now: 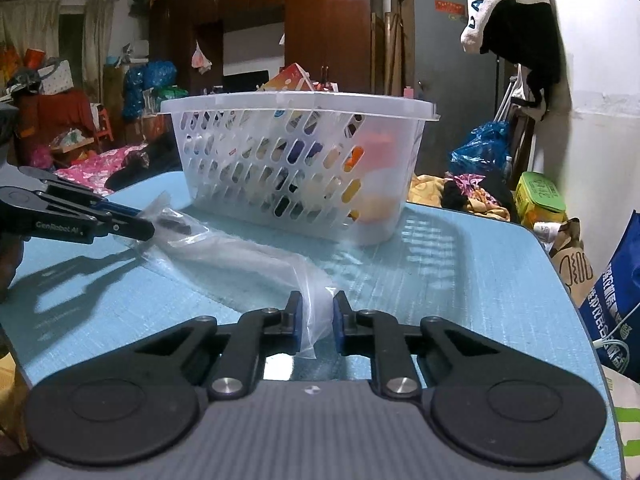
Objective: Organize objects
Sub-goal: 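Lift the clear bag over the basket and open both tools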
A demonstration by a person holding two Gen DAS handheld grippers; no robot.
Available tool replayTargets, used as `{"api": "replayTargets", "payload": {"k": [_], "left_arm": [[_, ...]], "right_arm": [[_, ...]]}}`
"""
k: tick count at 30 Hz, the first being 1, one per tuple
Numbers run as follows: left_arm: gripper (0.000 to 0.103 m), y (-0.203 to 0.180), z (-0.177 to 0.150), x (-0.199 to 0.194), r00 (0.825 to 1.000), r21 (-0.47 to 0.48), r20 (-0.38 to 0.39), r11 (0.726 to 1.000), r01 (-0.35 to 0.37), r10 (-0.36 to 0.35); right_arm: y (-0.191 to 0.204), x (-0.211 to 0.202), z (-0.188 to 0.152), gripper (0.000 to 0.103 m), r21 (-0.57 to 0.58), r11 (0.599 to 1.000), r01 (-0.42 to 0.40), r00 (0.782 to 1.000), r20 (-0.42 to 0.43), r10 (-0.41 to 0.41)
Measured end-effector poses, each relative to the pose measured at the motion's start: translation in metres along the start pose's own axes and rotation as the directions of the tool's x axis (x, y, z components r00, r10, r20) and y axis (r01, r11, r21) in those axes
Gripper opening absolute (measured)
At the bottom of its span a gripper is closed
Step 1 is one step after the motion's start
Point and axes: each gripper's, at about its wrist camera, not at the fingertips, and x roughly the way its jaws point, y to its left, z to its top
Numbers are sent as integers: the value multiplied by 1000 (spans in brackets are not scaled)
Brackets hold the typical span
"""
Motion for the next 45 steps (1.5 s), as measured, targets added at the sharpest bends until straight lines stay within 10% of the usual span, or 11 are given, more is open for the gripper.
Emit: {"api": "replayTargets", "payload": {"k": [23,36,45], "left_arm": [[15,-6,5,-58,971,-31,240,999,18,-10],[14,-9,124,-81,911,25,409,998,-65,49],[14,32,176,0,935,-101,325,989,-112,139]], "right_arm": [[15,-36,13,16,-43,999,10,983,183,-2],[-4,-39,129,16,-66,996,56,935,354,-29],[-29,51,169,16,-3,994,108,958,269,-103]]}}
